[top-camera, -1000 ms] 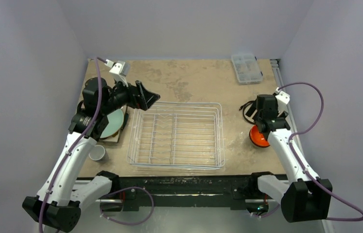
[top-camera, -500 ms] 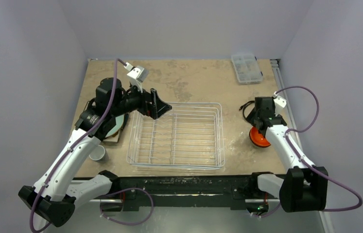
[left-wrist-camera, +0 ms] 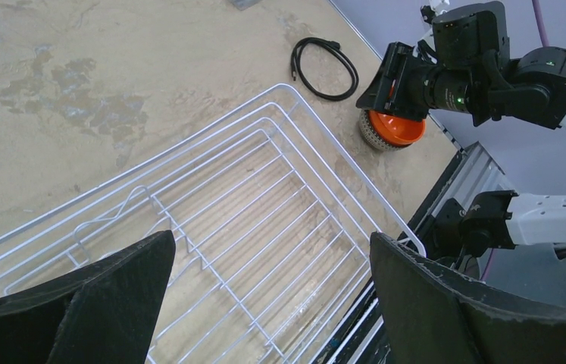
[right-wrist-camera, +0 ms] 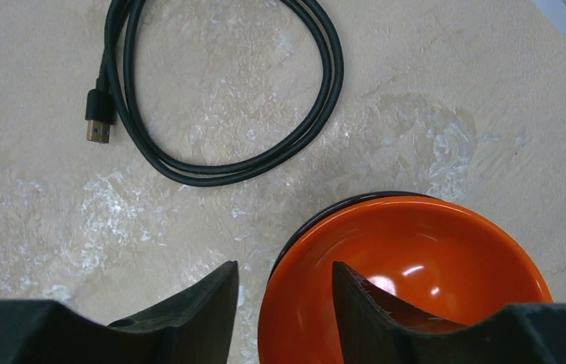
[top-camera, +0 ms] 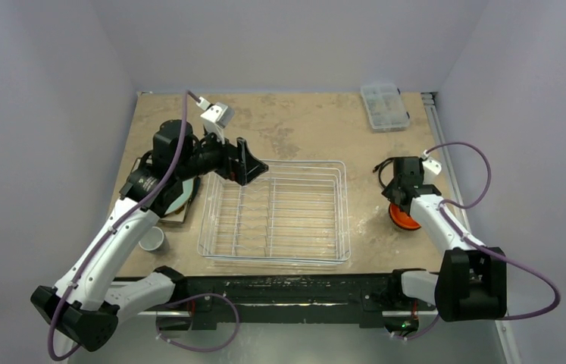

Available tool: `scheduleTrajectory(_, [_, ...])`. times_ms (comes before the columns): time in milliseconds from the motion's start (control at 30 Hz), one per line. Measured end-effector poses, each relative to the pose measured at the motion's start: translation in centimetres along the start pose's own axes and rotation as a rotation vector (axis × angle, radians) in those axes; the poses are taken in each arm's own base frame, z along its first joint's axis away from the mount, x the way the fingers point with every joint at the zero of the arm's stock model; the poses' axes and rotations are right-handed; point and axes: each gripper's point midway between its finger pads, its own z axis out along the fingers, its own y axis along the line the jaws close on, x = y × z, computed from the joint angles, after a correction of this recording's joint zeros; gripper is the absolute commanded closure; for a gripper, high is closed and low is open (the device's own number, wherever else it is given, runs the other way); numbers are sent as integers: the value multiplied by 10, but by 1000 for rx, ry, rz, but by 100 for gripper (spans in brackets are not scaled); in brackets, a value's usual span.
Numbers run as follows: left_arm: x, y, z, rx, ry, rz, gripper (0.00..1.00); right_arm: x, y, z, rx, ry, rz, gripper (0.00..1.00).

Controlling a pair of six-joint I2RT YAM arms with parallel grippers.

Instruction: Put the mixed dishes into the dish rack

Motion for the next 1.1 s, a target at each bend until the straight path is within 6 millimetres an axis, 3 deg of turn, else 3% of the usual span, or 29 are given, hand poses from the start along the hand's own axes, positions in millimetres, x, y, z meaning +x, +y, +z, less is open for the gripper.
scheduleTrajectory(100, [2,2,2,-3,10,-5,1,4,-3,2,10,4,10,56])
scheduleTrajectory(300, [6,5,6,-13,28,-13,1,2,-5,-1,10,-14,28,69])
scheduleTrajectory(600, [11,6,7,-16,47,-12,2,-3,-5,-5,1,-38,53,75])
scheduleTrajectory(800, [13,8,9,-22,60,-18,2,-11,-5,-11,-7,-73,71,88])
scheduleTrajectory(900, [12,7,8,-22,58,-17,2,-11,-7,-11,0,-71,68,100])
scheduleTrajectory(1100, [10,5,9,-18,59,-14,2,-16,-13,-15,20,-100,65,100])
